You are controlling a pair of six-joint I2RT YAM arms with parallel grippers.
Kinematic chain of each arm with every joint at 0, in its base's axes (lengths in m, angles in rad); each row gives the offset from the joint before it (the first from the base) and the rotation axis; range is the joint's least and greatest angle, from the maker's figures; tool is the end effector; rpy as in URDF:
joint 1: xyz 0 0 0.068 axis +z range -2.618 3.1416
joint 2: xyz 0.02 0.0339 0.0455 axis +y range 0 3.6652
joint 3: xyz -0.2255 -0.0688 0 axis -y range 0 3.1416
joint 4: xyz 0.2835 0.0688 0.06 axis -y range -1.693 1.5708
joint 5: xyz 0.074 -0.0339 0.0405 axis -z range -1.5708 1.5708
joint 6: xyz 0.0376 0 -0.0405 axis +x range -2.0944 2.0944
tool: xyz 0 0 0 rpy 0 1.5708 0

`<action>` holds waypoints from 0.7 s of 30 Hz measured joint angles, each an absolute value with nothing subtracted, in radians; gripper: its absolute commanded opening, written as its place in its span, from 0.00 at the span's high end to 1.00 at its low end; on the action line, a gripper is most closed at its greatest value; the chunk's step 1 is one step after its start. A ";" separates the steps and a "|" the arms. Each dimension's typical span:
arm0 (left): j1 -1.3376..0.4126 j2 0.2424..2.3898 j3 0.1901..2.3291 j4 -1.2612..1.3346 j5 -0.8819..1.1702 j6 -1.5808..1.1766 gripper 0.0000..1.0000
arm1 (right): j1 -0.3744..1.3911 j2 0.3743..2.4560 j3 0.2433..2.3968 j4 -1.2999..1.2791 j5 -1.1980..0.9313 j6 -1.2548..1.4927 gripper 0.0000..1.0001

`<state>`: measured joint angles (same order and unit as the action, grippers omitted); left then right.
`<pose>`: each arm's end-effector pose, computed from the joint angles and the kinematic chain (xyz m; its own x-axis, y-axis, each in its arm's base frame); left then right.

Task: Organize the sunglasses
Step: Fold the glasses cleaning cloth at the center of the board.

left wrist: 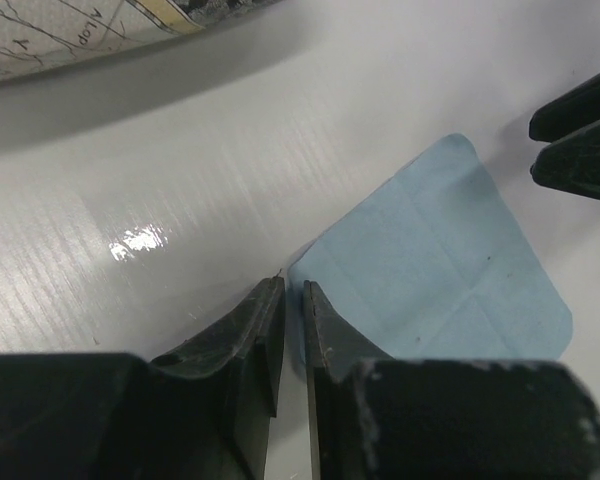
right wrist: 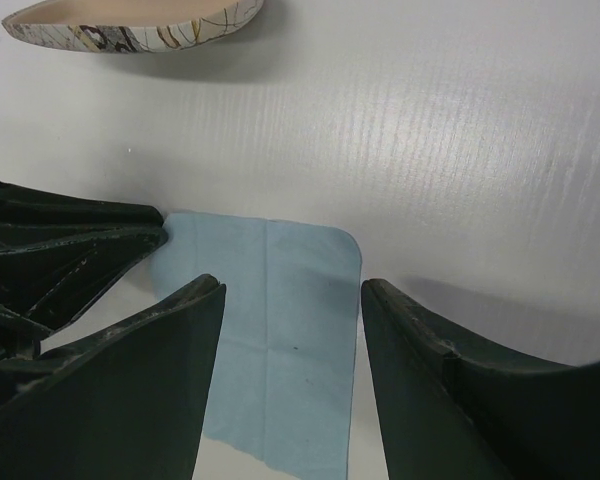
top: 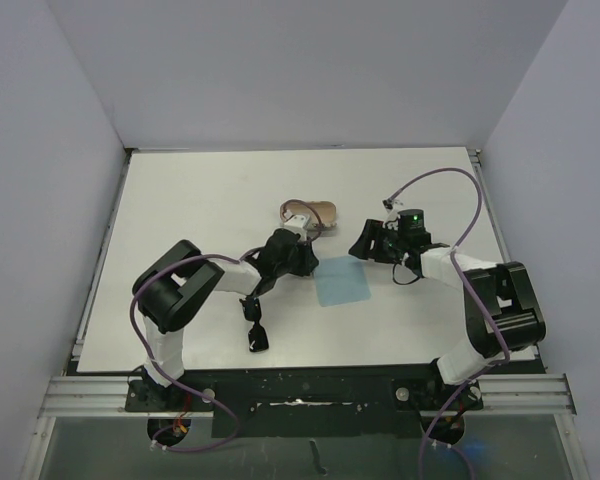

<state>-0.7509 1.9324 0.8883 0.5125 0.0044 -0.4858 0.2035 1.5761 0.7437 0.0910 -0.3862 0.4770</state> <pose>0.2853 -0.2665 0.0529 -0.6476 -0.0343 -0.7612 0.4328 0.8057 -0.4045 0.3268 0.0819 0.0962 -0.7984 0.2695 -0.5384 -0.1044 0.8187 0.5646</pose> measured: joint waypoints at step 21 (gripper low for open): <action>-0.786 1.932 0.893 0.501 0.006 -0.485 0.85 | 0.209 1.634 0.769 0.094 -0.358 0.463 0.49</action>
